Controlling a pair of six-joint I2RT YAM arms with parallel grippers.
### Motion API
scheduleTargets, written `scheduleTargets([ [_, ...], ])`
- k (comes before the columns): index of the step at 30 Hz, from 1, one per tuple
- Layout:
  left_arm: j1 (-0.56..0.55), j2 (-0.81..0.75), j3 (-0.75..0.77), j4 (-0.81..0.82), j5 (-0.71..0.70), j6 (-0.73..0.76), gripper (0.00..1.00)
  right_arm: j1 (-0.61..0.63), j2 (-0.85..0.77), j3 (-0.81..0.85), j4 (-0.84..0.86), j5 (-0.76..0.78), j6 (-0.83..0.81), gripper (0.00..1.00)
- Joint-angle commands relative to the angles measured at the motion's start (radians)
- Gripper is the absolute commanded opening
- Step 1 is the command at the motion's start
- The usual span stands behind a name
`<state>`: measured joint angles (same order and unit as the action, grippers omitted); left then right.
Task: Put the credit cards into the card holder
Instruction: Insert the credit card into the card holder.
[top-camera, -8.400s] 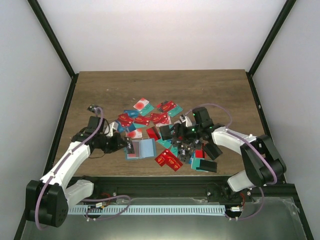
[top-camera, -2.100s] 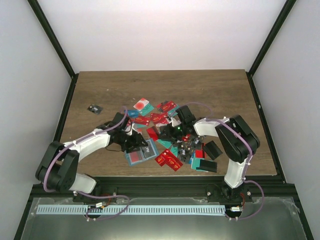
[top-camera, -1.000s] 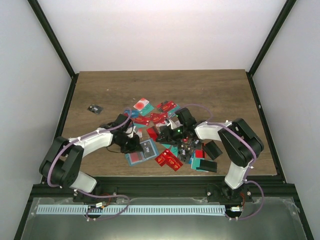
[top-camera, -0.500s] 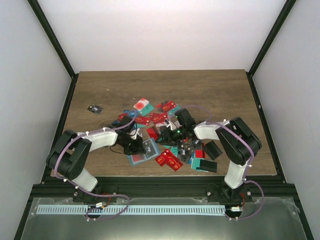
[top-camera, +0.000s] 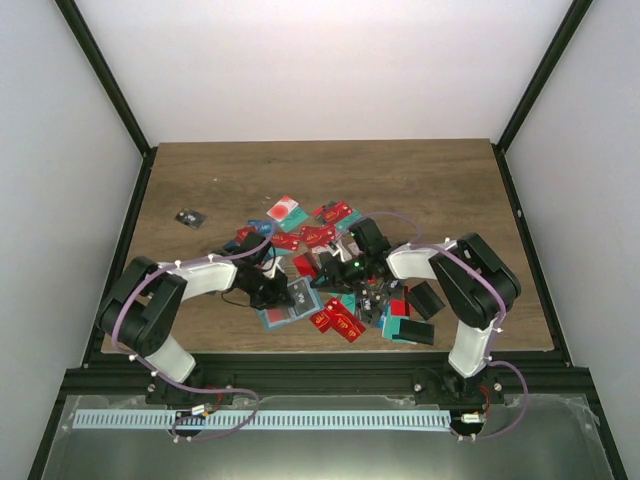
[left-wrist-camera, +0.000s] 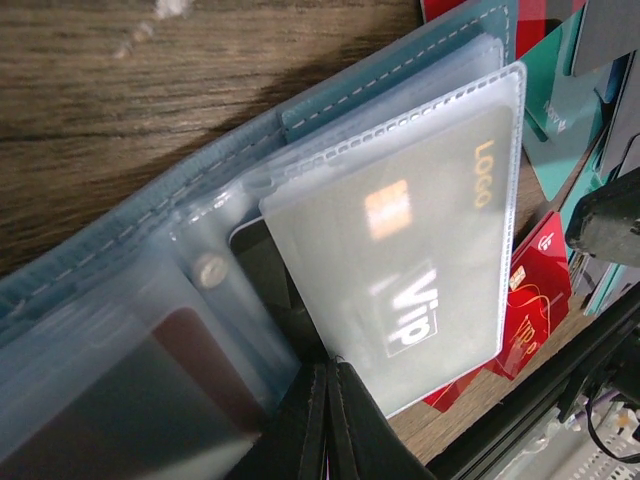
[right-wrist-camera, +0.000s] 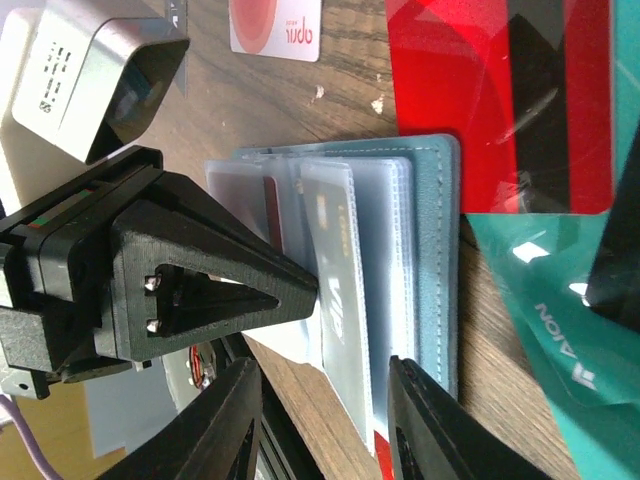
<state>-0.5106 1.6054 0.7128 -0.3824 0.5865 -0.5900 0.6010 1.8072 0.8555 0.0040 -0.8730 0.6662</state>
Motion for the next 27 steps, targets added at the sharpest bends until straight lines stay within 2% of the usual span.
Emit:
scheduleTargets([
  [1,-0.008,0.037,-0.001,0.008,-0.043,0.018,0.04,0.014,0.015,0.020,0.018,-0.035,-0.020,0.38],
  [21,-0.008,0.057,0.000,0.008,-0.053,0.024,0.04,0.046,0.069,0.053,0.013,-0.053,-0.034,0.39],
  [27,-0.009,0.057,-0.004,0.011,-0.053,0.024,0.04,0.048,0.027,0.085,-0.092,0.086,-0.084,0.39],
])
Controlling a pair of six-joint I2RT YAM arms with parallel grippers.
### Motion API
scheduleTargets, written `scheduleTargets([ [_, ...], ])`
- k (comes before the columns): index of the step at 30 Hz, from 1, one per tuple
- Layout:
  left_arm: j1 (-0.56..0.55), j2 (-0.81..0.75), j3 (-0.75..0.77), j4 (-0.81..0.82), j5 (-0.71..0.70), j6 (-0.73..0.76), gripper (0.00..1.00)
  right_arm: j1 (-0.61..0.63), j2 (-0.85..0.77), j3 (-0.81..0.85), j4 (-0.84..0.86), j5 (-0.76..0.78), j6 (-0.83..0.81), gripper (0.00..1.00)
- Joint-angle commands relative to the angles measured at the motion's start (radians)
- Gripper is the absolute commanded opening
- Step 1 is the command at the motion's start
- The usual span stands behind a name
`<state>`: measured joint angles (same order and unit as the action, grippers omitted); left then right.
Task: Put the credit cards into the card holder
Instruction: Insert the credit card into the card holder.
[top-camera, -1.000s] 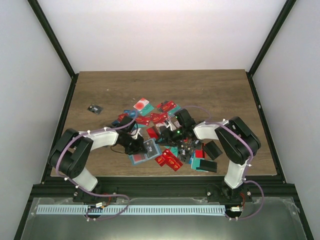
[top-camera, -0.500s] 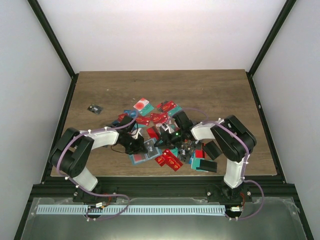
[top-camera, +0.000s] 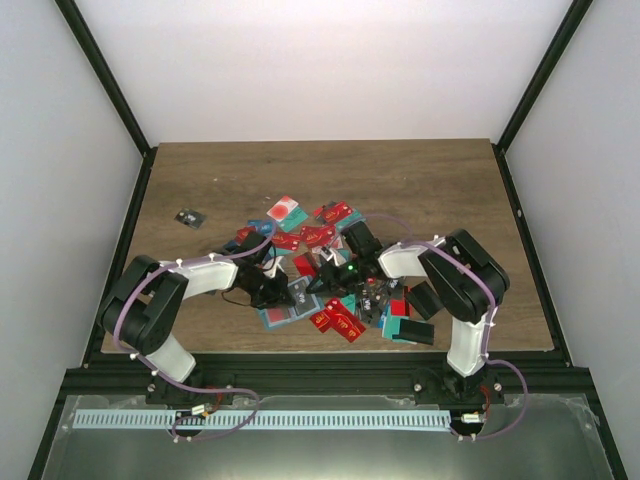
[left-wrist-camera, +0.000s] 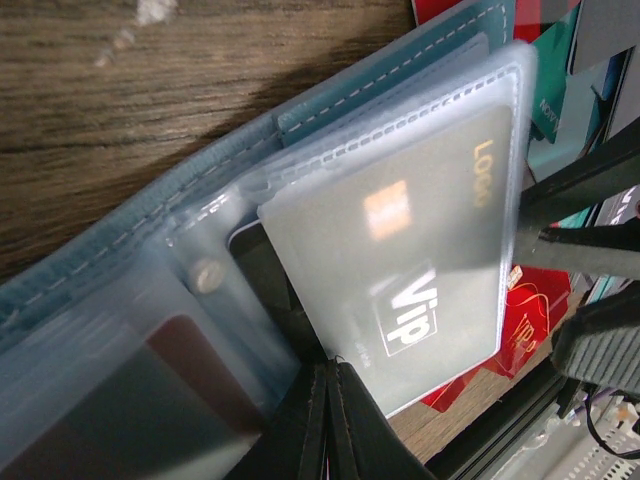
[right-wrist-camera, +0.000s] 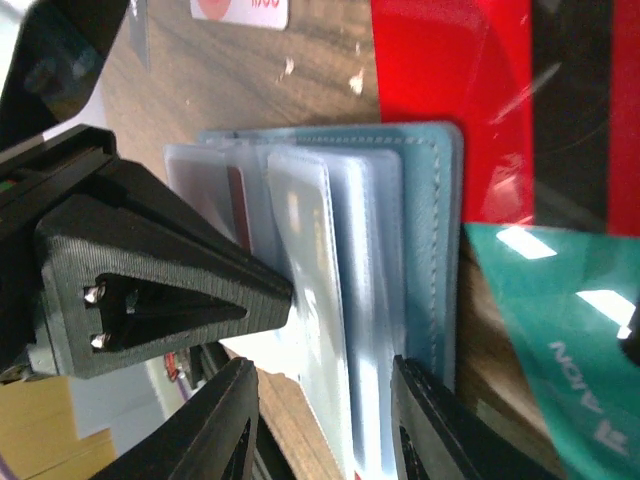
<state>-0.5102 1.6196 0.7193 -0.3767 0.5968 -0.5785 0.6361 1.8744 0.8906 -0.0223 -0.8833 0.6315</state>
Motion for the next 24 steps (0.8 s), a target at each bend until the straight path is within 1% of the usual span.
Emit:
scheduleTargets([
  [1,-0.010,0.043,-0.010,0.005,-0.062,0.012,0.04,0.012,-0.049,0.054,-0.076,0.115,-0.058,0.39],
  [4,-0.010,0.041,-0.008,0.007,-0.062,0.012,0.04,0.013,-0.062,0.063,-0.088,0.128,-0.066,0.39],
  [9,-0.010,0.046,-0.009,0.012,-0.058,0.013,0.04,0.020,-0.049,0.056,-0.058,0.074,-0.061,0.39],
  [15,-0.010,0.048,-0.005,0.012,-0.058,0.012,0.04,0.038,-0.016,0.053,-0.042,0.044,-0.061,0.38],
  [24,-0.010,0.046,-0.007,0.012,-0.058,0.012,0.04,0.040,0.006,0.054,-0.041,0.043,-0.063,0.38],
])
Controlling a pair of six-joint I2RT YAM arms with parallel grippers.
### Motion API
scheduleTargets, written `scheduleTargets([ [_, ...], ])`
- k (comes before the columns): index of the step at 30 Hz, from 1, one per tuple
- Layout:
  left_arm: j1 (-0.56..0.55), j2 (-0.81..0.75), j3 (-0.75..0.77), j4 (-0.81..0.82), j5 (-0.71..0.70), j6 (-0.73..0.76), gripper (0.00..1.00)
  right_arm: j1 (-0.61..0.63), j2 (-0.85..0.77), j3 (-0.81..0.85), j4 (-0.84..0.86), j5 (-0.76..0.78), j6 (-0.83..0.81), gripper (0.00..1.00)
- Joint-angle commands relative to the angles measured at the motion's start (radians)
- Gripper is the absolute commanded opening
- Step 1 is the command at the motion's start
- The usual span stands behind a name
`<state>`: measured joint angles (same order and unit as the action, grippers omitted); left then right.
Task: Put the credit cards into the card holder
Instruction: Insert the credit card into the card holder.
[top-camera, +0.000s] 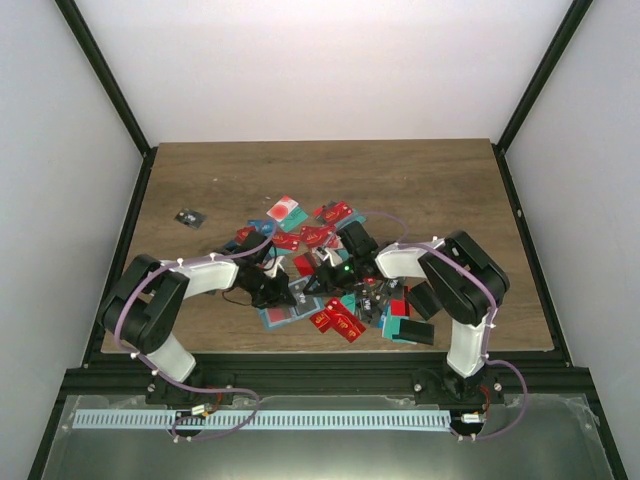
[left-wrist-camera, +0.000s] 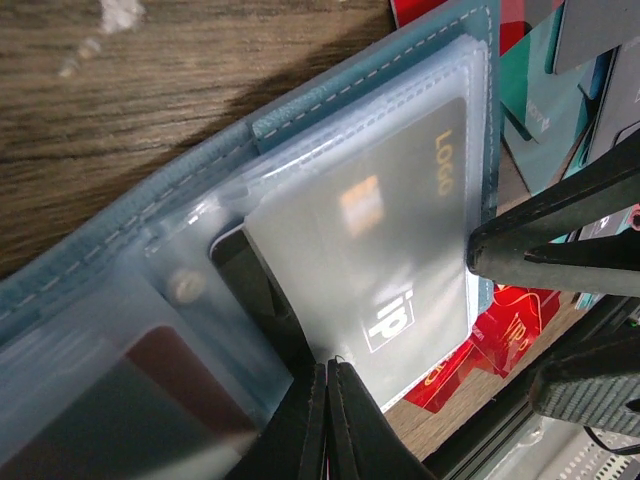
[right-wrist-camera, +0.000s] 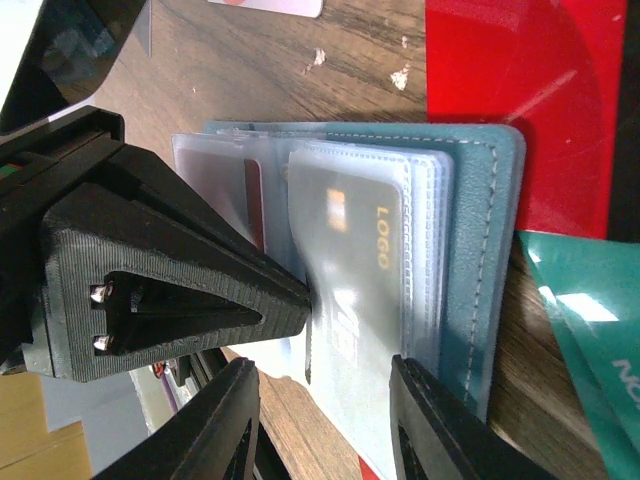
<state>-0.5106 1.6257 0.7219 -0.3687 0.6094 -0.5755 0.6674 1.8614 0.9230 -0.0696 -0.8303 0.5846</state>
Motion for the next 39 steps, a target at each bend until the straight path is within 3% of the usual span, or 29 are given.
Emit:
scheduleTargets([
  [1,-0.009,0.039,-0.009,0.004,-0.070,0.009,0.04,0.009,0.018,0.021,0.005,-0.004,-0.017,0.38],
  [12,-0.009,0.037,-0.022,0.011,-0.074,0.009,0.04,0.010,-0.044,0.008,-0.017,0.089,-0.022,0.39],
  [39,-0.009,0.028,-0.030,0.024,-0.067,0.008,0.04,0.012,0.007,0.002,0.007,0.027,-0.008,0.39],
])
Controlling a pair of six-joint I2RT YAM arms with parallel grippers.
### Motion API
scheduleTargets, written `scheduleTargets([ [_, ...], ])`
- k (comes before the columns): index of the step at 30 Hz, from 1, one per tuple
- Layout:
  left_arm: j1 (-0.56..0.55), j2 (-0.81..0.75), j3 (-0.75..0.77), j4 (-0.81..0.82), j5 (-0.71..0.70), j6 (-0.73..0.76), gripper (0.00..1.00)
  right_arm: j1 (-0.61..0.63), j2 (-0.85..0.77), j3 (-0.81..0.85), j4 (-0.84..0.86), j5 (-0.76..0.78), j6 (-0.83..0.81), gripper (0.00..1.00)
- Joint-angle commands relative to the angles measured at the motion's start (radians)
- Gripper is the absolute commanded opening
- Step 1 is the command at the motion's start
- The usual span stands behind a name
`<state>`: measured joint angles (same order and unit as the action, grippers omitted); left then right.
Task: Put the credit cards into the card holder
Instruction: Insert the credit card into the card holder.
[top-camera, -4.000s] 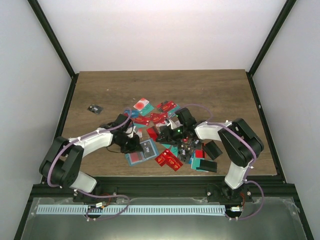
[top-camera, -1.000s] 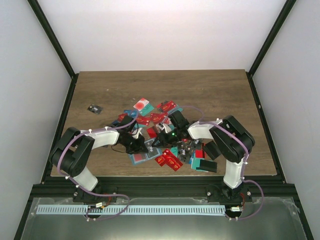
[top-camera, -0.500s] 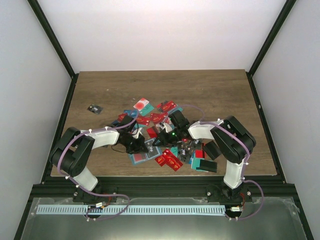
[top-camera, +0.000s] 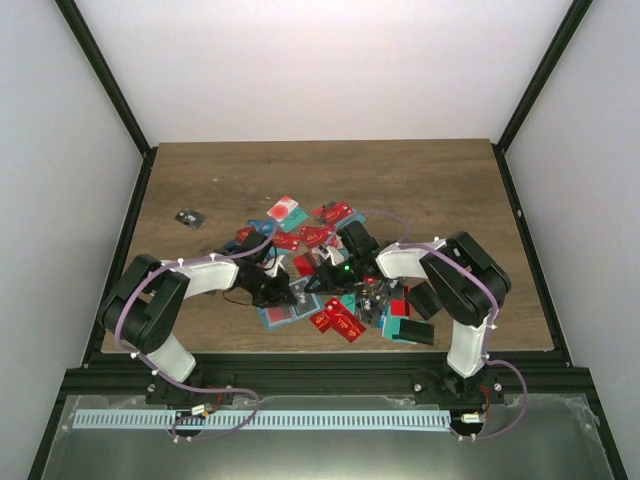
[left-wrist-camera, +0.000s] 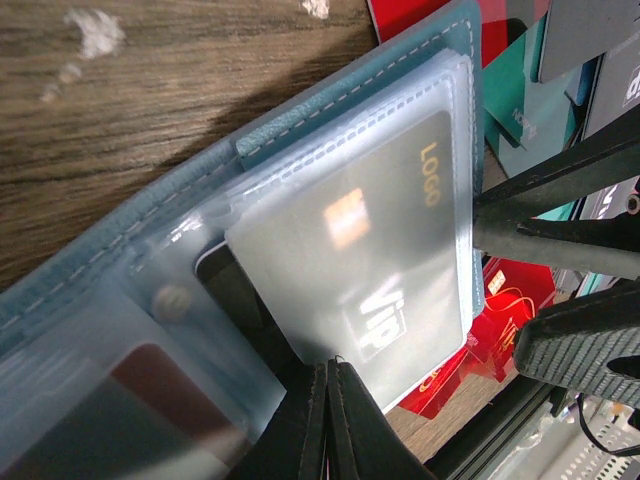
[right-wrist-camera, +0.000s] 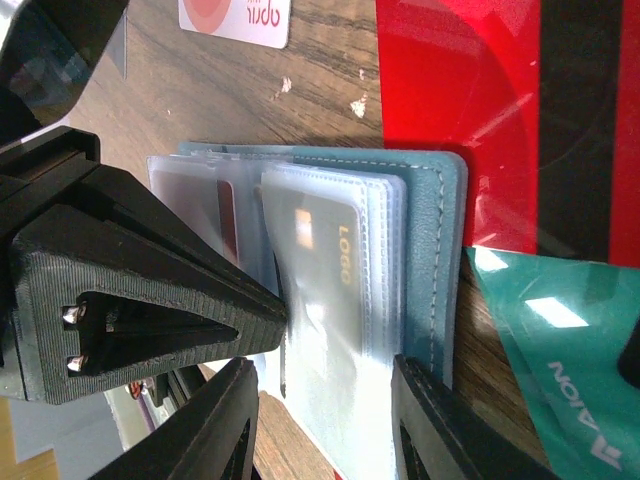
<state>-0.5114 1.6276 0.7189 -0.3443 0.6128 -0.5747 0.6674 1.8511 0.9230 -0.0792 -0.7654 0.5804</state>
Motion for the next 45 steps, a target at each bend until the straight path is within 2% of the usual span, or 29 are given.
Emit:
scheduleTargets([
  [1,-0.009,0.026,-0.027,0.000,-0.070,0.007,0.04,0.014,0.021,0.002,0.017,-0.043,-0.004,0.39],
  [19,-0.009,-0.015,-0.018,-0.022,-0.083,0.004,0.04,0.039,-0.033,0.007,0.026,-0.065,-0.005,0.39],
  [27,-0.008,-0.017,-0.017,-0.026,-0.087,0.006,0.04,0.080,-0.050,0.075,-0.083,0.028,-0.053,0.39],
  [32,-0.008,-0.031,-0.008,-0.043,-0.096,0.005,0.04,0.086,-0.052,0.077,-0.087,0.027,-0.053,0.39],
  [45,-0.002,-0.215,0.063,-0.204,-0.160,-0.019,0.05,0.103,-0.022,0.114,-0.093,0.004,-0.031,0.39],
])
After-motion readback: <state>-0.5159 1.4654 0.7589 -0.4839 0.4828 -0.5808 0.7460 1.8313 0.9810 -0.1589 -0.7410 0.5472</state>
